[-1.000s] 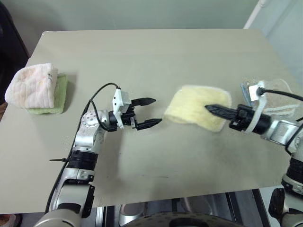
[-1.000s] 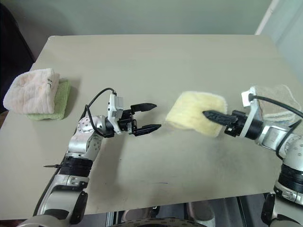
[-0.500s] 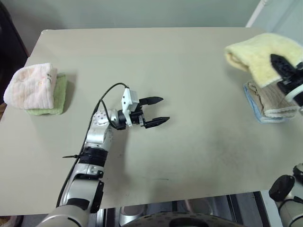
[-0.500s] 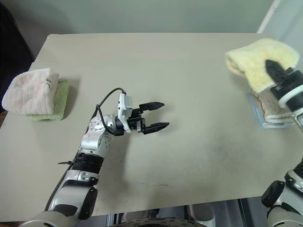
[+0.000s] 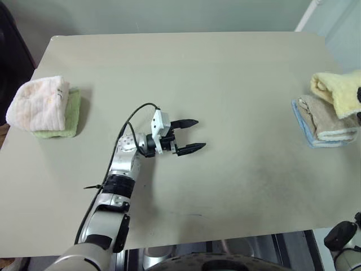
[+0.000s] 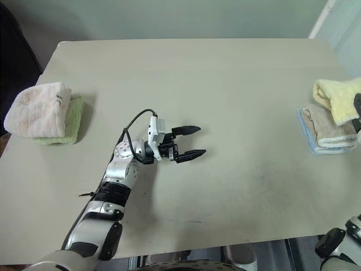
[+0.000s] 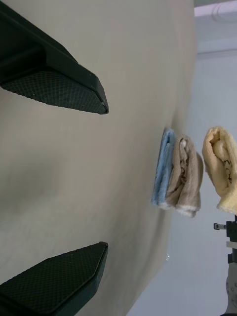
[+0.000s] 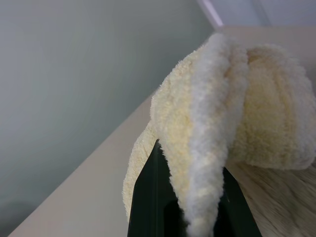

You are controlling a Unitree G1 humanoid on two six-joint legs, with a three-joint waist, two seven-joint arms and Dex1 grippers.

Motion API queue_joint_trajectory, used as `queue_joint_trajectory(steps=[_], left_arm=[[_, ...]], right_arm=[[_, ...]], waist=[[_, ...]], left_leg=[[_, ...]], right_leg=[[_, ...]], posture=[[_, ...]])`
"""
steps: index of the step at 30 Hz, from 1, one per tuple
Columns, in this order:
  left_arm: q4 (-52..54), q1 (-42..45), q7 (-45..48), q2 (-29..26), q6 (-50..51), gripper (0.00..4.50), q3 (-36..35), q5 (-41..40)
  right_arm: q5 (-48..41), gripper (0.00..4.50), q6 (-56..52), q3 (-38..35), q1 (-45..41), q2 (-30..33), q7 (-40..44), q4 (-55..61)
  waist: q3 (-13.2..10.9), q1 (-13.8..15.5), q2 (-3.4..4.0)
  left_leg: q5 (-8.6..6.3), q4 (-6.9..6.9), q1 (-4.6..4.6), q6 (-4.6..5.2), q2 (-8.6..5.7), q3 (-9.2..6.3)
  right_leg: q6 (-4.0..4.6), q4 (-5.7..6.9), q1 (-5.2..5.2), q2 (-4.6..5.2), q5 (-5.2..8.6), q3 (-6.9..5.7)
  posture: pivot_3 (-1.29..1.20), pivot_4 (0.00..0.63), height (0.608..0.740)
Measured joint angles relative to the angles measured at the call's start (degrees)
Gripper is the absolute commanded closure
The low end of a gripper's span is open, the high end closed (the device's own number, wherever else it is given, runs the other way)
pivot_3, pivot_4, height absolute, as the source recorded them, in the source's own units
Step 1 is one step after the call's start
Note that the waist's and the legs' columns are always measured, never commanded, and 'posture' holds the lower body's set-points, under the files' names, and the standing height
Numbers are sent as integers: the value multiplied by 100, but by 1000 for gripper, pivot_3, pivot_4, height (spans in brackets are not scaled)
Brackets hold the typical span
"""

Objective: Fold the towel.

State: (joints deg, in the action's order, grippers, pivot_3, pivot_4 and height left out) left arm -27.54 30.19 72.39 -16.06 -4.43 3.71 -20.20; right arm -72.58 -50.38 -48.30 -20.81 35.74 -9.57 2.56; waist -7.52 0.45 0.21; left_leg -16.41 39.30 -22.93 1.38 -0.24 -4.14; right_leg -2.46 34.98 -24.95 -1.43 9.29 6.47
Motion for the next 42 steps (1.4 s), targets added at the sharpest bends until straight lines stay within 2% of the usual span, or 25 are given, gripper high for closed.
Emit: queue_joint_trajectory(steps=[8,15,22,30,42], left_arm=[[-42,17,6,30,-48,0,0,32],[4,116,-34,22,-13,0,-9,31],[201,81,-157,-14,57,0,-9,33],[424,-10,-248,-64,219,0,0,32],[330,43,-238,-27,198,0,61,41]], right_arm=[[-247,4484,54,23,-48,60,-31,64],[-655,4484,-10,672,-621,106,-53,541],[-641,4484,86,900,-680,108,-77,480],[-532,4484,391,580,-108,149,-72,368],[-115,4484,802,377,999,-354,-89,-23]], waist=[[2,-3,13],[3,-15,25],[3,21,25],[3,25,26],[4,24,31]], left_leg=[[0,6,0,1,0,2],[0,15,0,1,1,3],[-12,46,-21,18,-1,1],[-31,73,-29,32,-6,6],[-33,77,-25,36,-6,8]], right_leg=[[-1,1,2,0,0,0],[-3,3,3,0,-2,-1],[-17,-1,2,1,-4,-1],[-29,0,5,8,4,0],[-29,2,9,10,3,1]], posture=[[0,150,740],[0,150,740],[0,150,740],[0,150,740],[0,150,740]])
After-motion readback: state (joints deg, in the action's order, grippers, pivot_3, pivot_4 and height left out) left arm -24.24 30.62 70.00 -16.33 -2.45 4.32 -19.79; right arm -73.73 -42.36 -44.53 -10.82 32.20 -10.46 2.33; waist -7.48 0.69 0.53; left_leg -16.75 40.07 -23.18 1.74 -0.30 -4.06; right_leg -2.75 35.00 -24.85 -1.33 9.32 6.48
